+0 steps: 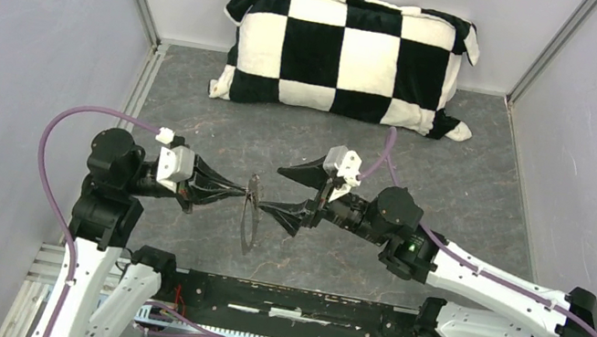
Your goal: Put the keys on the keyring
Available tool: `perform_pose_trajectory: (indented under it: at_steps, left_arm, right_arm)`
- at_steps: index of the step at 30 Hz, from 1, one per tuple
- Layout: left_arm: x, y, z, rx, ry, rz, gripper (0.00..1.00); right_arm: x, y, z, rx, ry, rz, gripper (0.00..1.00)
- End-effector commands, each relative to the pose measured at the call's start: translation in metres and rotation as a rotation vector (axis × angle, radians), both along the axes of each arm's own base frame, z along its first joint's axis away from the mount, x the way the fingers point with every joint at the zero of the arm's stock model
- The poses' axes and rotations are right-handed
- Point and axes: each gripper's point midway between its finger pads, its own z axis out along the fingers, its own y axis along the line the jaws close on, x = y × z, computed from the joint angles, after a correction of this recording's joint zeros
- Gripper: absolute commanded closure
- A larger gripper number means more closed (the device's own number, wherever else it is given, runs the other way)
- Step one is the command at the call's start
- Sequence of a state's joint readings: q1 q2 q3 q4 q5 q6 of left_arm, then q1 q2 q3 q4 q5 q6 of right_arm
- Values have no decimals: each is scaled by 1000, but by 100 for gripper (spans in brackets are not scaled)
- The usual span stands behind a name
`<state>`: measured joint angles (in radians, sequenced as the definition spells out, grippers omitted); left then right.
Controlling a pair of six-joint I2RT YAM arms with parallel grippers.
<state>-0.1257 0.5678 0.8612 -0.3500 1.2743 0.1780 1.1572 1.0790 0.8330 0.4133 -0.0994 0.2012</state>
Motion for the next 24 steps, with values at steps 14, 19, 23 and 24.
perform_pose_trajectory:
  at_steps: [14, 19, 23, 24]
  left_arm:
    - [-22, -2, 32, -23, -29, -77, 98]
    - [-22, -2, 32, -23, -29, -77, 98]
    - [-21, -2, 30, -23, -26, -75, 98]
    - [-21, -2, 30, -23, -26, -75, 98]
  right_arm:
    - [-34, 20, 50, -41, -305, 292, 35]
    - [-34, 24, 51, -31, -314, 304, 41]
    - [-34, 28, 54, -15, -316, 312, 50]
    - [-34, 29, 54, -14, -313, 315, 52]
